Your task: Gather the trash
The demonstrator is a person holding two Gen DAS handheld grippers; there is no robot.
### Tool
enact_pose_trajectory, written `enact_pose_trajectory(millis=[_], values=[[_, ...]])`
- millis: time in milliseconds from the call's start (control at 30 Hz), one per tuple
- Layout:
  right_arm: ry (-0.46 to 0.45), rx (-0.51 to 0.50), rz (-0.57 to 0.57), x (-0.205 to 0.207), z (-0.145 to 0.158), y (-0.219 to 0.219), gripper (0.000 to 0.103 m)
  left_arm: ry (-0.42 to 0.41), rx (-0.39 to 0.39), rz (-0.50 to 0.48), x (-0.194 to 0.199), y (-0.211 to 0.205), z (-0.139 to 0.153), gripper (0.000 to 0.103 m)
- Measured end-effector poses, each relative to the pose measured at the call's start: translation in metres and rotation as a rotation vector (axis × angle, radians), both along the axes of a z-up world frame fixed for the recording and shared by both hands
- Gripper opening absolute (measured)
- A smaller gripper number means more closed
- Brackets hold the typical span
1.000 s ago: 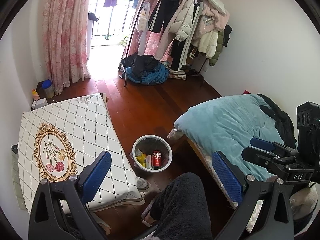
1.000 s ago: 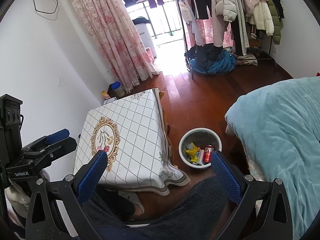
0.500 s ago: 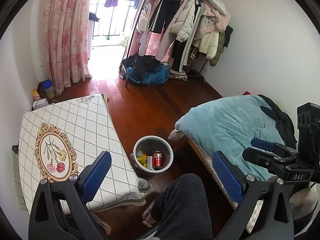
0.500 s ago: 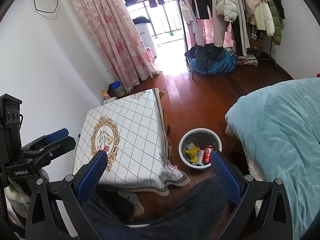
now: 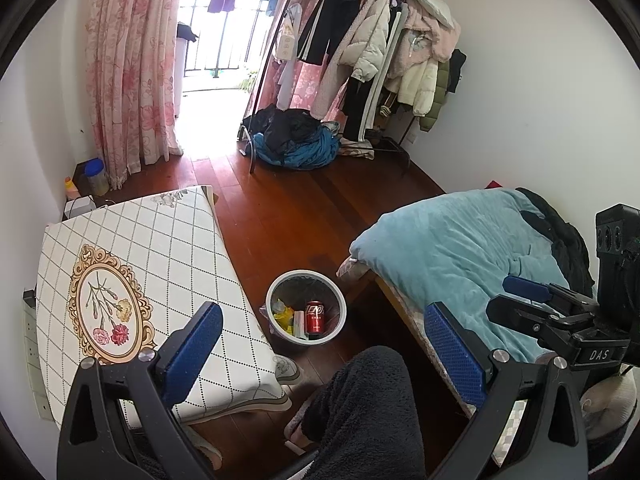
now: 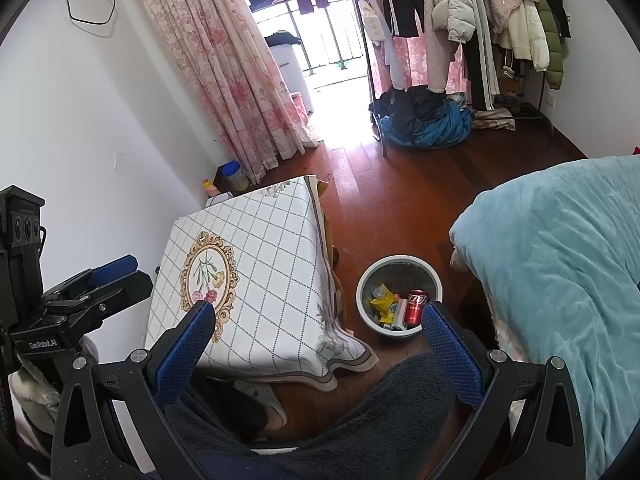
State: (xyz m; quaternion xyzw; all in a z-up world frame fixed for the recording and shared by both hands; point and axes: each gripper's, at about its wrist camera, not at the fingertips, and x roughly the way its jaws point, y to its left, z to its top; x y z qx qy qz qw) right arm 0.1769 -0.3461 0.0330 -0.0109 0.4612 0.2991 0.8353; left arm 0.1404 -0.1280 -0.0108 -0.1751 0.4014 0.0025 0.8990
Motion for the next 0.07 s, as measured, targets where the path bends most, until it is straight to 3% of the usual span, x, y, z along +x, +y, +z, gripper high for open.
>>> enact_pose_trajectory(millis=[67], values=[[0.0, -0.001, -0.001, 0.0003, -0.0006, -0.0002, 0.103, -0.002, -0.005, -0.005, -0.0001, -0.0003, -0.0014, 0.103]])
